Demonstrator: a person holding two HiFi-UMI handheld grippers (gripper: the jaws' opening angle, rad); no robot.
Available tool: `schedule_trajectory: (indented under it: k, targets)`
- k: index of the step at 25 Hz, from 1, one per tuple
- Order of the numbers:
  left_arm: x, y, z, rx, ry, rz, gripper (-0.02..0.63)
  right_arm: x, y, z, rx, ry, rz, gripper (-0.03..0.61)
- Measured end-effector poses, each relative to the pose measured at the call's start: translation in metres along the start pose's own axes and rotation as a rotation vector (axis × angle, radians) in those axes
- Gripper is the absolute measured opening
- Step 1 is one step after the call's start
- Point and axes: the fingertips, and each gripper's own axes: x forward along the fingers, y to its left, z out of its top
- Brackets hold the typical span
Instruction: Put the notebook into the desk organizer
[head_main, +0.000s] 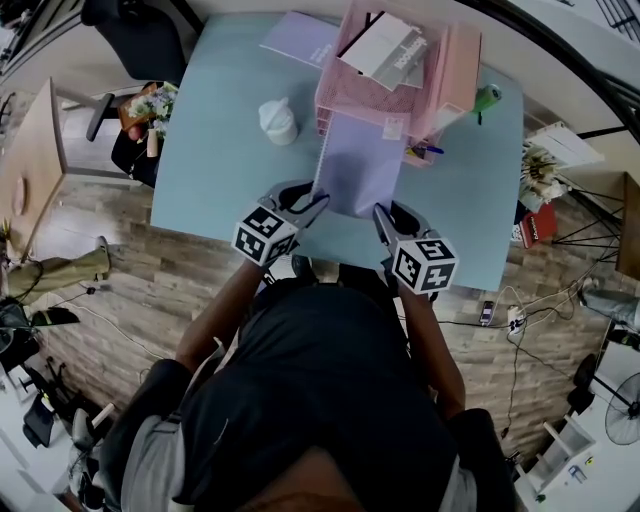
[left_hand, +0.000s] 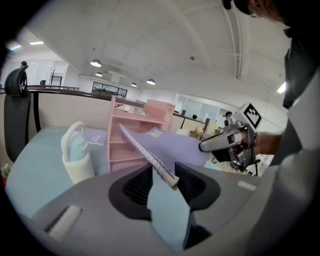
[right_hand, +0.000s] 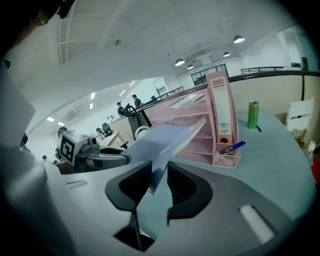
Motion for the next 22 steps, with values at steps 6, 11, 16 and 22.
schedule_trajectory:
  k: [6, 11, 16, 22]
  targets:
    - [0.016, 0.015, 0.006, -0.013, 0.001, 0.011, 0.195, 0.014, -0.016, 0.007, 0.011, 0.010, -0.002, 0.097]
    - [0.027, 0.025, 0.009, -0.029, 0.005, 0.016, 0.195, 0.024, -0.028, 0.011, 0.020, 0.023, -0.006, 0.097]
    - [0.038, 0.033, 0.012, -0.040, 0.021, 0.019, 0.195, 0.033, -0.040, 0.013, 0.034, 0.037, -0.014, 0.095]
    - [0.048, 0.043, 0.014, -0.051, 0.024, 0.023, 0.195, 0.043, -0.051, 0.016, 0.044, 0.042, -0.019, 0.095]
